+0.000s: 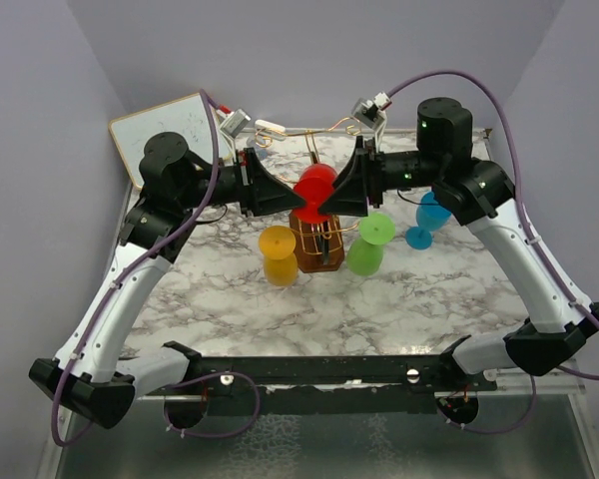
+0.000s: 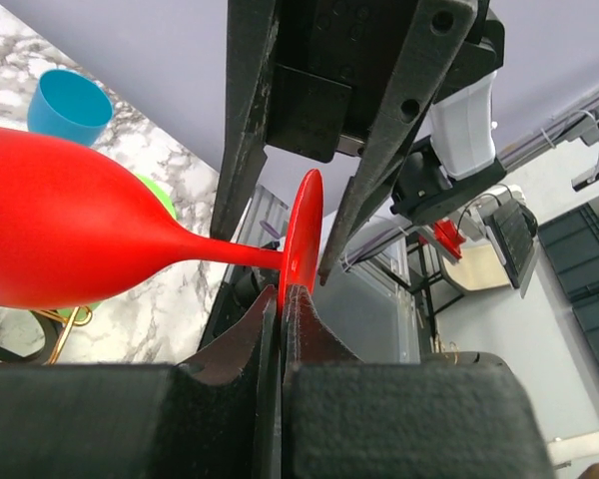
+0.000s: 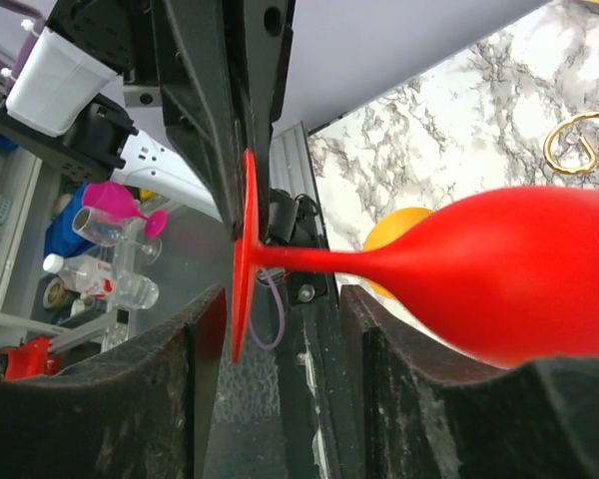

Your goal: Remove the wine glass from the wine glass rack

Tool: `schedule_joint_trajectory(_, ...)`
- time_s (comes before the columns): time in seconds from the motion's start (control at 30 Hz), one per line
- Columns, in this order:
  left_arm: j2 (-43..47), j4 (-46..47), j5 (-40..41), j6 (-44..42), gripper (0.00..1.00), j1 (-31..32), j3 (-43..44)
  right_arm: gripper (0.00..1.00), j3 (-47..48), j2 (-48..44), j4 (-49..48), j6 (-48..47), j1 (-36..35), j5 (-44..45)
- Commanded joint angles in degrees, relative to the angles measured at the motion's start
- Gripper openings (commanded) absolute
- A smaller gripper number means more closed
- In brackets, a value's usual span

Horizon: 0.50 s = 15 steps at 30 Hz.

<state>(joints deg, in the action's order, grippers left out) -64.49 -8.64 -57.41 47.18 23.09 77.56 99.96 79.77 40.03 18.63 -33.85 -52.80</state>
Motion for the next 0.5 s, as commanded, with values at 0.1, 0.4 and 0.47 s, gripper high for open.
schedule_joint_trajectory(0.1,-1.31,-3.94,3.02,-4.07,0.00,2.92,3.04,0.40,1.82,1.65,3.14,-1.48,-1.83,2.65)
schedule_joint_trajectory(0.4,-2.50,-16.56,16.60,-6.33,0.26,3.54,6.95,0.01,-0.66,-1.98,7.32,-6.19,-2.88,13.14)
schedule_joint_trajectory(0.47,-1.73,-19.34,21.71,-4.72,0.29,3.54,7.86,0.01,-2.09,-4.22,8.48,-9.74,-3.00,20.59)
